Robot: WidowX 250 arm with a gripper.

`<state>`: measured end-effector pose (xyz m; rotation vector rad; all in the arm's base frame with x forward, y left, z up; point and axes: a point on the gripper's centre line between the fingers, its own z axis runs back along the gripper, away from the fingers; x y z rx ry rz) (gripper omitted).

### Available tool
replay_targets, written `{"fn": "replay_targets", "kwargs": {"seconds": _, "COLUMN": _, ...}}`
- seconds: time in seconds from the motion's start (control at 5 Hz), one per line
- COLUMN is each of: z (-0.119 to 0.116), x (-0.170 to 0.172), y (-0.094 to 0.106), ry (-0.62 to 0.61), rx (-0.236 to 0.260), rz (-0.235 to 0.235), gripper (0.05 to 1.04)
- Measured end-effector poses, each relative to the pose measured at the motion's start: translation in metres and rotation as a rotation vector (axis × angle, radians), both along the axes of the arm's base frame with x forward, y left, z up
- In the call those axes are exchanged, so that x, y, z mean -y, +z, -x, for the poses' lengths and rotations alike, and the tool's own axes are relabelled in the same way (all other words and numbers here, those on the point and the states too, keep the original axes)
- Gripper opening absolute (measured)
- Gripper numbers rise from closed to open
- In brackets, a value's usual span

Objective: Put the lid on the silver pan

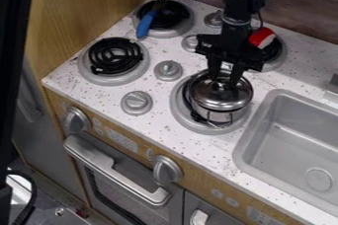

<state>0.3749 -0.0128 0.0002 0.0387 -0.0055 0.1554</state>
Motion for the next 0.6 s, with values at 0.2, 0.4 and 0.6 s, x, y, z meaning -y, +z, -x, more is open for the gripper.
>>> {"fn": "replay_targets", "kwargs": {"seconds": 0.2, "z": 0.002, "x": -0.009, "y": 0.001, "ry": 0.026, "rx": -0.01, "rz": -0.003, "gripper": 0.882}}
{"fn": "replay_targets", "kwargs": {"seconds": 0.4, "z": -0.002, "x": -0.012, "y": 0.028, "ry": 0.035, "rx": 0.044, "rz": 0.017, "gripper": 1.004}}
{"fn": "replay_targets", "kwargs": {"seconds": 0.6, "z": 0.003, "x": -0.016, "y": 0.034, "ry": 0.026, "rx": 0.046, "rz": 0.029, "gripper": 0.999}}
